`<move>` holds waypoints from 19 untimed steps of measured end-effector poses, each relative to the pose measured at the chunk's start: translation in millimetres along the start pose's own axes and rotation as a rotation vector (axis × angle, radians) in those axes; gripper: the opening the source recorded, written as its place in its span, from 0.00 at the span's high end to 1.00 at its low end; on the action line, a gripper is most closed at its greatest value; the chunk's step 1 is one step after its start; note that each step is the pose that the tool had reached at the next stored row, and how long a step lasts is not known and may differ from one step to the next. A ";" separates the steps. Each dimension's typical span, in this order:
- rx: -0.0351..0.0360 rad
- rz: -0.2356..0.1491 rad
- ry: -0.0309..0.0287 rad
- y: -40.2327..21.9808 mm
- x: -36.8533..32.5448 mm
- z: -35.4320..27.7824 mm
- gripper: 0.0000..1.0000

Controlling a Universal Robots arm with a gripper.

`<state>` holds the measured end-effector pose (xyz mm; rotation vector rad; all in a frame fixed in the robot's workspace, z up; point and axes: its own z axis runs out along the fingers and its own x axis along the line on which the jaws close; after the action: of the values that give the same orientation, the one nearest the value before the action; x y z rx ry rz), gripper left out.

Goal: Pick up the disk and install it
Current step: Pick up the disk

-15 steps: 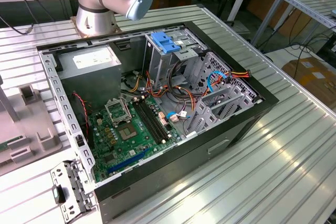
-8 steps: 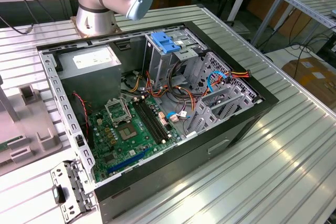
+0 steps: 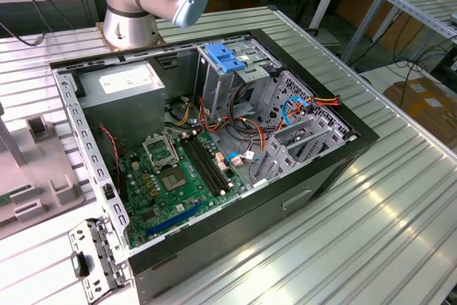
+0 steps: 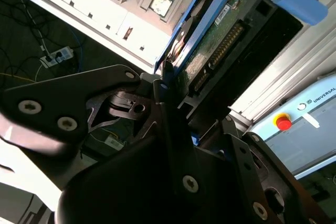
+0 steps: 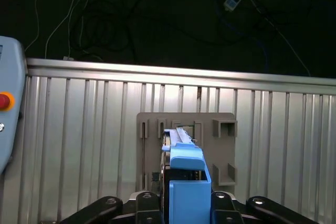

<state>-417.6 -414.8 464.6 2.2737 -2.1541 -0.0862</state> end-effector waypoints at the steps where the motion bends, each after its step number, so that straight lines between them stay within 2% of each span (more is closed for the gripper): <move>1: 0.0000 0.000 0.0000 0.1 1.0 0.0 0.63; 19: 0.0000 0.000 0.0000 0.8 13.4 -0.4 0.63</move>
<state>-417.6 -428.2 464.6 2.2737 -2.1540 -0.0862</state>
